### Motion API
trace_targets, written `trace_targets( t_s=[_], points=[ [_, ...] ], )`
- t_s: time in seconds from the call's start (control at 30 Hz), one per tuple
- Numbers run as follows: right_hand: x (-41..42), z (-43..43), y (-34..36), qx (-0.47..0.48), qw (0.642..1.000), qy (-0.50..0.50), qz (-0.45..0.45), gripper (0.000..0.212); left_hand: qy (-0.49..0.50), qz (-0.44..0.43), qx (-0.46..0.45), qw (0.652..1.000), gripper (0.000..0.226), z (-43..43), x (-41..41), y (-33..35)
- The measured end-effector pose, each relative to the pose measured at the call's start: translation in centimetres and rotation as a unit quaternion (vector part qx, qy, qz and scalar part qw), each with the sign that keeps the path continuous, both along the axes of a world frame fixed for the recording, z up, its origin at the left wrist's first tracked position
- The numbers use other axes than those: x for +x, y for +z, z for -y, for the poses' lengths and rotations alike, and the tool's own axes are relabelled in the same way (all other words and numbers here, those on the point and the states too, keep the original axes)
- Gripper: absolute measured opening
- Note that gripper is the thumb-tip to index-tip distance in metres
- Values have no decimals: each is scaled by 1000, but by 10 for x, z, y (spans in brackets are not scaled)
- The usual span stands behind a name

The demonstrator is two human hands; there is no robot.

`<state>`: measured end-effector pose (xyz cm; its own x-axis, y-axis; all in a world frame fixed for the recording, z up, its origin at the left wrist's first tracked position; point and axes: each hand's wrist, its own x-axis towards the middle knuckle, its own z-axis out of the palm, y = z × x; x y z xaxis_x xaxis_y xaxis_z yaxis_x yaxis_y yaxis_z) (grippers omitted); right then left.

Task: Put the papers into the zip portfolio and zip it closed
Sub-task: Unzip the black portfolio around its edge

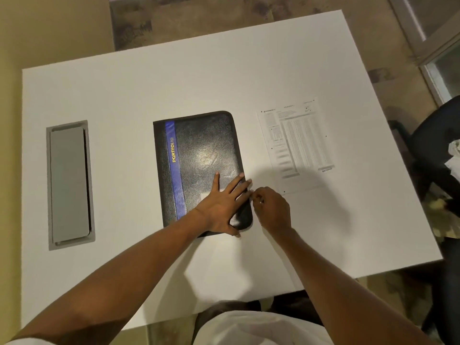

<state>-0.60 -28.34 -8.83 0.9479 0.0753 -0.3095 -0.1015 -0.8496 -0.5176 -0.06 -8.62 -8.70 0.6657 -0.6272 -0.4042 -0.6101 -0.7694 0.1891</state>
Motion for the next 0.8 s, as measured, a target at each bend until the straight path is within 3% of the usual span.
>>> trace_targets(
  t_s=[0.33,0.8],
  points=[
    [-16,11,-4,-45,998,35,24,15,-7,1,7,1000,123,5,2,7],
    [-105,1,-17,70,995,-44,53,7,-31,29,2,999,107,19,23,13]
  ],
)
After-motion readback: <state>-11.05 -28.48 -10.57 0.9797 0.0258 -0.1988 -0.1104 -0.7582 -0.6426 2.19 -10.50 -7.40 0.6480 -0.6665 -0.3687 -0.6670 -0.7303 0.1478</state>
